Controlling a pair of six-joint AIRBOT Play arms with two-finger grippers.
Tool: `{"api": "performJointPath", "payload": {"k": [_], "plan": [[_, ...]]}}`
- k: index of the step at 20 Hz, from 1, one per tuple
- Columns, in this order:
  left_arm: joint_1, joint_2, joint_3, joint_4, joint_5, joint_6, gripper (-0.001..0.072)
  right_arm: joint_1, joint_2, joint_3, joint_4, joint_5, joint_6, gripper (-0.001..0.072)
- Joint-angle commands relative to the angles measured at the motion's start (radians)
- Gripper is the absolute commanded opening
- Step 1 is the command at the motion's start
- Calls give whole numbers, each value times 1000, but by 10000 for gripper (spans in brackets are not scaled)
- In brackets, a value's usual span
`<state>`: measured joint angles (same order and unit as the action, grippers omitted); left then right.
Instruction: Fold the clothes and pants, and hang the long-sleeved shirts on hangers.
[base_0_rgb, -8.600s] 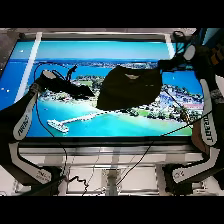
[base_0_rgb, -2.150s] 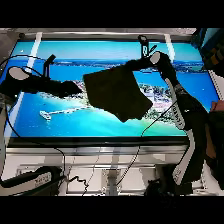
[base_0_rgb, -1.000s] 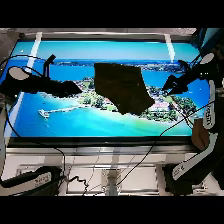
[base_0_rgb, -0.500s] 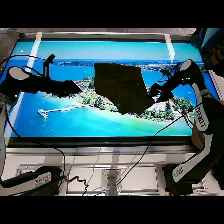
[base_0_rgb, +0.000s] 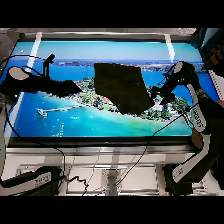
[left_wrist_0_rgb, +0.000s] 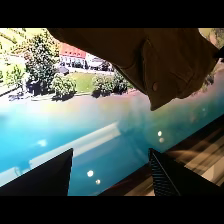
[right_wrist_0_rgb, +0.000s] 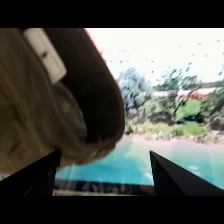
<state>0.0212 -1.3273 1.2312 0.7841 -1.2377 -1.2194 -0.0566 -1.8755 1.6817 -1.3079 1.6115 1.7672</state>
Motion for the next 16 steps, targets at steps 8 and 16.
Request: {"api": "performJointPath", "payload": {"k": [8,16], "plan": [[0,0,0,1,0,4,512,10,-21,0,40,-11,36,554],[0,0,0,1,0,4,512,43,-29,-107,19,-163,35,79]]}}
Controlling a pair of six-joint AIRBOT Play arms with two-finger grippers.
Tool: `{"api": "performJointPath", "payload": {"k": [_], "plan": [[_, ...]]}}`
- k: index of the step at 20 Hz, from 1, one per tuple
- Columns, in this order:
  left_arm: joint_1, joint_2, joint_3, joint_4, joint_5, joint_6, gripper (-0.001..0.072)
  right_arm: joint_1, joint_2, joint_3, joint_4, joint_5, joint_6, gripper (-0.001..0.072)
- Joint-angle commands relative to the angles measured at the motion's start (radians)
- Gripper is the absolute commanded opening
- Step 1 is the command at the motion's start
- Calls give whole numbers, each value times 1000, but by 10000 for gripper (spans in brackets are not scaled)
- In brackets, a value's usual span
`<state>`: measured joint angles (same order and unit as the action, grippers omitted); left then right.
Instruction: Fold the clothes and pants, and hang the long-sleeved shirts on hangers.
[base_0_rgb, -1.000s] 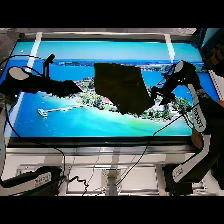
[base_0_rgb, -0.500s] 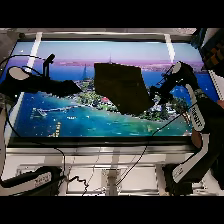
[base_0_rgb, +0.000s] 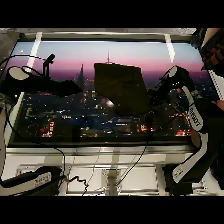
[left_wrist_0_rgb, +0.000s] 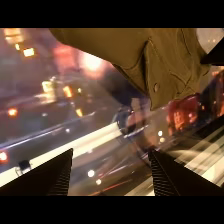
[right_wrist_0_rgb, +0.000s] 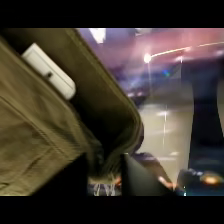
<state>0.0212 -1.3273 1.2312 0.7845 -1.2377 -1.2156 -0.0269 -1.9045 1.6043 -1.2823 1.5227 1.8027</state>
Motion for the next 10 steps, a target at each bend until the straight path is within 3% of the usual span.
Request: {"api": "performJointPath", "payload": {"k": [1,6,10], "plan": [[0,0,0,0,0,0,512,19,8,-29,-3,-111,-2,40],[-1,-1,0,0,9,0,511,36,96,64,105,-182,-130,39],[-3,-27,-1,-3,22,-1,511,37,237,153,349,-322,-139,39]]}}
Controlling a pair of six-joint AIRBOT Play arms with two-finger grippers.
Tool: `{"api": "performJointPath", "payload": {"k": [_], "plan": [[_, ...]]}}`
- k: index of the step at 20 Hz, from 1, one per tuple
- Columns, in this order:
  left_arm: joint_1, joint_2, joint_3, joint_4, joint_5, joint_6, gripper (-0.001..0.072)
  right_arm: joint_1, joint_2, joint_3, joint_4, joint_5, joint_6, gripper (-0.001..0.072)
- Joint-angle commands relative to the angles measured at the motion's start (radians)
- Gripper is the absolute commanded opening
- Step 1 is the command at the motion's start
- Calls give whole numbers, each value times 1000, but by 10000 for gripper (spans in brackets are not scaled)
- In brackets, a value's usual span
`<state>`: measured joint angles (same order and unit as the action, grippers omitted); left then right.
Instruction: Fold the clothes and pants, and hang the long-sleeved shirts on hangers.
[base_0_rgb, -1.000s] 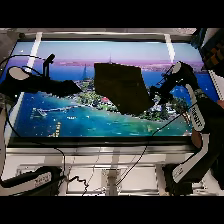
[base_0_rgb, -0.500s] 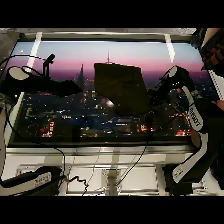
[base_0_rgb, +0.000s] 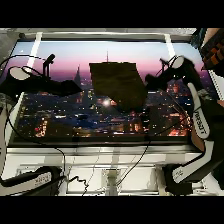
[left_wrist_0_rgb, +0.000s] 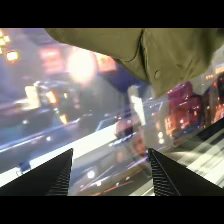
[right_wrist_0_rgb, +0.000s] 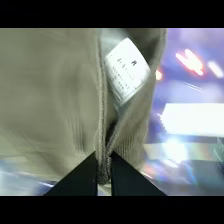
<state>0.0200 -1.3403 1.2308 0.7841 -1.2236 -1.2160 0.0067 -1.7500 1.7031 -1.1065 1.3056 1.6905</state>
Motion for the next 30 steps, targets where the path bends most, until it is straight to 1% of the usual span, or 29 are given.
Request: {"api": "performJointPath", "payload": {"k": [1,2,4,7,9,11,12,13,14,15,16,18,20,21,23,25,27,29,30], "plan": [[-6,-19,-1,-16,8,0,511,7,125,65,233,-148,-27,40],[-10,-21,-1,-35,9,2,511,14,165,72,263,-186,-27,39],[-25,-21,-1,-112,16,34,511,27,236,77,264,-249,-20,40],[-97,-23,-14,-142,23,34,511,54,296,77,264,-290,56,40],[-178,-23,-52,-143,78,35,511,78,314,77,263,-326,56,39],[-256,-23,-88,-144,158,33,511,87,319,77,215,-342,90,40],[-294,-23,-104,-155,196,34,510,87,317,76,117,-333,109,39],[-331,-23,-119,-171,230,33,510,86,315,74,-26,-310,164,39],[-371,-24,-135,-196,268,34,510,77,315,63,-196,-277,253,40],[-414,-27,-148,-225,309,34,510,63,315,48,-319,-245,297,40],[-456,-37,-152,-248,349,34,510,37,316,27,-396,-204,310,39],[-542,-68,-152,-274,440,33,510,-23,316,-31,-418,-76,298,39],[-600,-104,-152,-274,489,27,510,-58,326,-123,-424,52,214,39],[-611,-117,-152,-273,489,24,511,-59,351,-186,-437,57,186,39],[-606,-126,-152,-272,491,-23,510,-52,444,-350,-435,-45,194,39],[-599,-127,-153,-269,489,-27,510,-50,555,-540,-437,-137,234,39],[-605,-134,-153,-270,486,-27,510,-63,658,-715,-452,-197,254,39],[-614,-148,-153,-273,486,-27,511,-89,756,-852,-465,-243,309,39],[-624,-160,-153,-272,479,-27,512,-103,798,-898,-465,-262,317,39]]}}
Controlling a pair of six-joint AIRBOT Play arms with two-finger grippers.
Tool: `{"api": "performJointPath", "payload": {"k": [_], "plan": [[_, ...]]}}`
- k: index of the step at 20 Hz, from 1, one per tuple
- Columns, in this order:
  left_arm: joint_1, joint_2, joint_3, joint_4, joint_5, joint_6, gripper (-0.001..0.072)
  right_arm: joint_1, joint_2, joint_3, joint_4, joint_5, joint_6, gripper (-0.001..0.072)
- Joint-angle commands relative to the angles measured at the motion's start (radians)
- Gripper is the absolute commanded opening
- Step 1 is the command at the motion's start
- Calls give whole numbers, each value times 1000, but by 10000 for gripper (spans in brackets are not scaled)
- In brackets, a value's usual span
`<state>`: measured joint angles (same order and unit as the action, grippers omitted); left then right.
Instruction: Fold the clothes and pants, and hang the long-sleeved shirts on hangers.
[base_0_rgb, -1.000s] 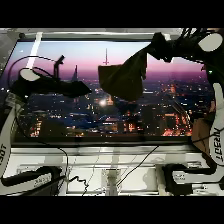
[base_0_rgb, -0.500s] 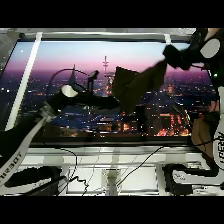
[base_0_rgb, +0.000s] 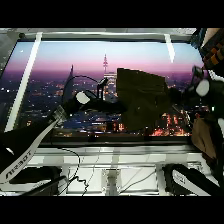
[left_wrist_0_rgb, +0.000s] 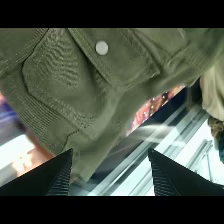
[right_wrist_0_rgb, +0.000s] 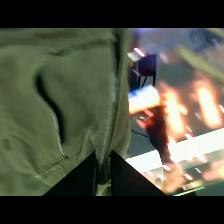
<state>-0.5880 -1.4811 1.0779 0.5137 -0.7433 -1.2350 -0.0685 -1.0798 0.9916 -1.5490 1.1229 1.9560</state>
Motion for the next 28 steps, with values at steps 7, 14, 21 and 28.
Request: {"api": "performJointPath", "payload": {"k": [7,14,21,28], "plan": [[-17,-91,-10,49,-202,-8,553,-37,235,-245,-16,-122,51,40],[16,-116,-11,106,-312,-48,720,-37,235,-245,-15,-159,45,39],[-96,-185,-11,30,-162,-48,719,-37,235,-245,-10,-174,45,40],[-148,-246,-11,-68,-102,-47,586,-37,235,-245,37,-175,45,40]]}}
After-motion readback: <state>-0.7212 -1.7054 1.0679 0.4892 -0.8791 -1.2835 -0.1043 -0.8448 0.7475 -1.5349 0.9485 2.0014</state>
